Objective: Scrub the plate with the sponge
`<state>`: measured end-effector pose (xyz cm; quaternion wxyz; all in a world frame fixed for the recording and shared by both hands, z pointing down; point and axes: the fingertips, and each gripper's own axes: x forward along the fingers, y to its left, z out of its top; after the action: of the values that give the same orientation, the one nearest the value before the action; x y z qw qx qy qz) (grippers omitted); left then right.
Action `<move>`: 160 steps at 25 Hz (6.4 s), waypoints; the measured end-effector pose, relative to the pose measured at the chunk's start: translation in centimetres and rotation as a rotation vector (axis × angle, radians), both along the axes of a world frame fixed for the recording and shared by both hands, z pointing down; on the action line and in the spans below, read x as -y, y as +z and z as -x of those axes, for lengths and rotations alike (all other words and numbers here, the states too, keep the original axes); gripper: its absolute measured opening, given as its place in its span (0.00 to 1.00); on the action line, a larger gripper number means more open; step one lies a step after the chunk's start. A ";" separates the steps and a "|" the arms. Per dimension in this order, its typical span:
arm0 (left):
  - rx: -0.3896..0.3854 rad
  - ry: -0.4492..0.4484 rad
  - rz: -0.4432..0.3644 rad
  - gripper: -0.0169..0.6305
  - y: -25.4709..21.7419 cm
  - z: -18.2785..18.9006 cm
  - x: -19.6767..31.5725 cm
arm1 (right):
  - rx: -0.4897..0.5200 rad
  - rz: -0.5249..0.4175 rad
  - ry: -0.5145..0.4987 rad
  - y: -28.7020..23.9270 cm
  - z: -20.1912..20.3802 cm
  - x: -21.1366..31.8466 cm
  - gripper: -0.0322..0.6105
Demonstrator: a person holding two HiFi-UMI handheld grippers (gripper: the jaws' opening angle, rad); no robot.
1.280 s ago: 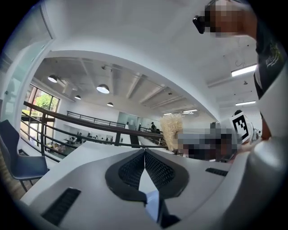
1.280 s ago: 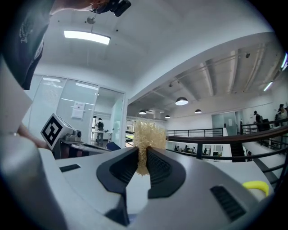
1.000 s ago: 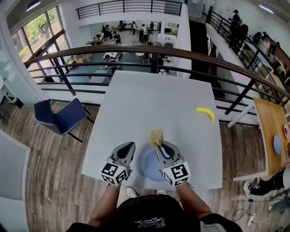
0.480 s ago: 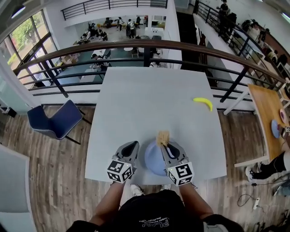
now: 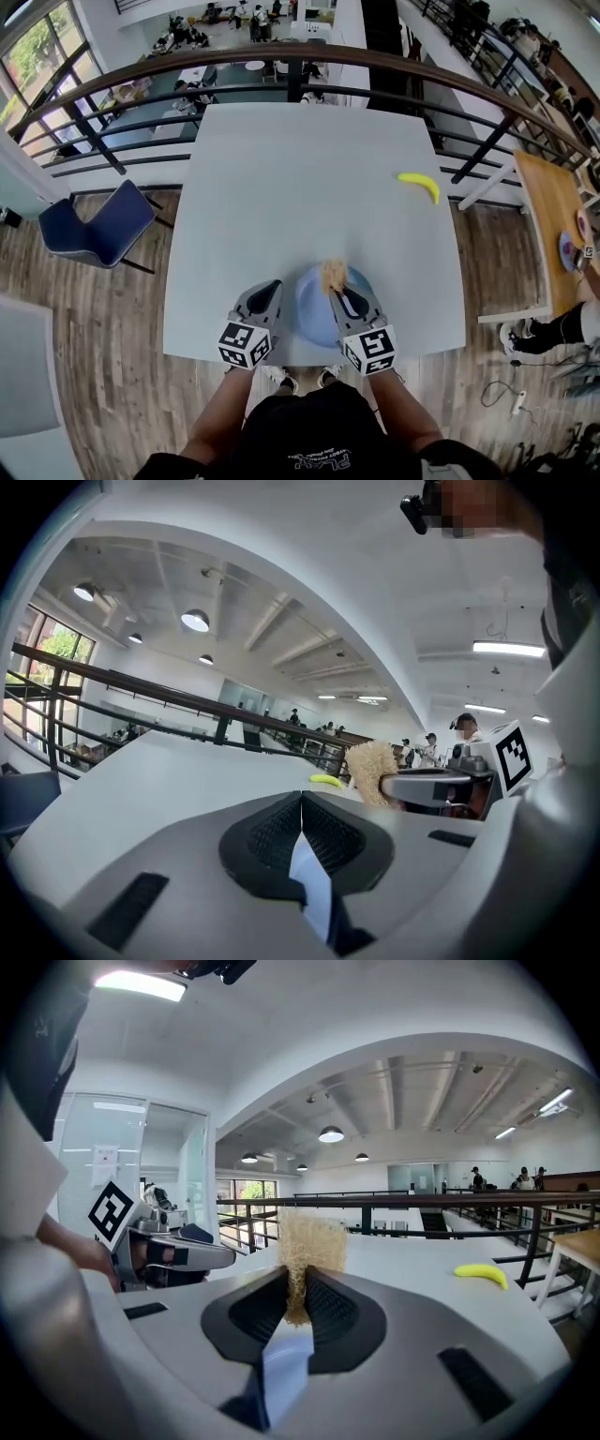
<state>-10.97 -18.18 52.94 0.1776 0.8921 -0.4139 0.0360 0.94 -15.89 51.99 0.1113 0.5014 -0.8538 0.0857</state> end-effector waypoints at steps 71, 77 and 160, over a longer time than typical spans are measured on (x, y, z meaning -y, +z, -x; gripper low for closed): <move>0.233 0.091 0.107 0.05 9.9 -4.5 2.2 | -0.264 0.500 0.240 18.2 -8.4 1.9 0.14; 0.238 0.110 0.091 0.05 9.6 -5.0 2.0 | -0.276 0.450 0.182 16.4 -6.3 1.8 0.14; 0.111 -0.047 0.193 0.05 10.2 0.2 -3.8 | -0.273 0.559 -0.078 18.4 3.6 -6.5 0.14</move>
<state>-11.13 -14.43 63.12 0.2404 0.8575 -0.4385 0.1207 -2.67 -9.42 70.35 0.3615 0.4253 -0.7929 0.2446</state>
